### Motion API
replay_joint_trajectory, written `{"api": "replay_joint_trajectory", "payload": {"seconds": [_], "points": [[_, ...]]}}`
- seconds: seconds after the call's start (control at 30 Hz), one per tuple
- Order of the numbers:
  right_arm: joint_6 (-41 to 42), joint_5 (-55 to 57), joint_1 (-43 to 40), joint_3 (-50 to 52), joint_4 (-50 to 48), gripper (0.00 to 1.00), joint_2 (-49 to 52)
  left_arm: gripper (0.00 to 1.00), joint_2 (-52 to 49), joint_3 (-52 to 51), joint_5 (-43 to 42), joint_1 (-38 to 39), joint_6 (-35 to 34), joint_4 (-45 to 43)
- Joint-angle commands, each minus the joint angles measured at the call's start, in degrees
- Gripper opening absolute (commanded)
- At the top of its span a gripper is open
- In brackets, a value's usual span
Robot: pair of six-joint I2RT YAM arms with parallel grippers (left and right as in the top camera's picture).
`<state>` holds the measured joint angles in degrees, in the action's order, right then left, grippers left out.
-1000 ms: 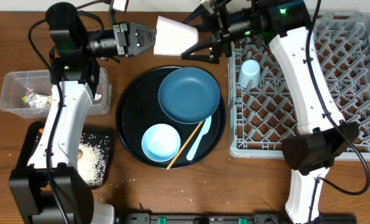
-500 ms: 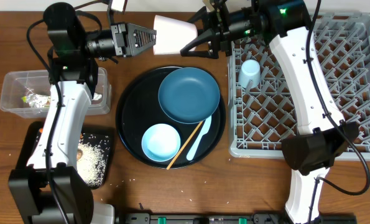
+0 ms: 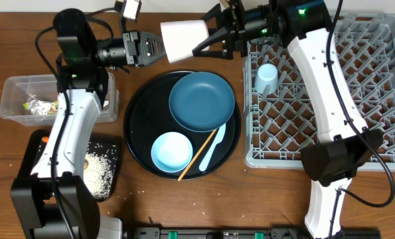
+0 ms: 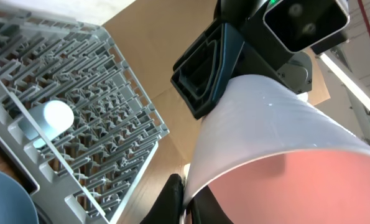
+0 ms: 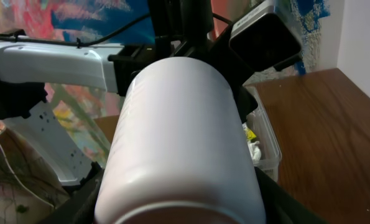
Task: Sort waste into correct bins and load items into the dishwasher rack
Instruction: 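Grasp the cup with the right gripper and open the left gripper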
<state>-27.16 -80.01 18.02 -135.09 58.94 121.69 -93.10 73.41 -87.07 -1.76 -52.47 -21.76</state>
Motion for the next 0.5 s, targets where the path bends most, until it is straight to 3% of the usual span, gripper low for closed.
{"api": "replay_joint_trajectory", "payload": {"seconds": [0.0, 0.2, 0.47], "points": [[3.1, -2.8, -1.0, -0.5, -2.2, 0.36, -0.3, 0.06, 0.3, -1.6, -2.1, 0.0, 1.1, -0.9], [12.2, 2.1, -3.2, -0.5, -5.0, 0.34, -1.4, 0.06, 0.3, -1.6, 0.7, -4.3, 0.9, -2.1], [20.8, 20.8, -7.8, -0.5, 0.3, 0.35, -6.5, 0.06, 0.2, -1.6, 0.8, -9.2, 1.2, -1.1]]}}
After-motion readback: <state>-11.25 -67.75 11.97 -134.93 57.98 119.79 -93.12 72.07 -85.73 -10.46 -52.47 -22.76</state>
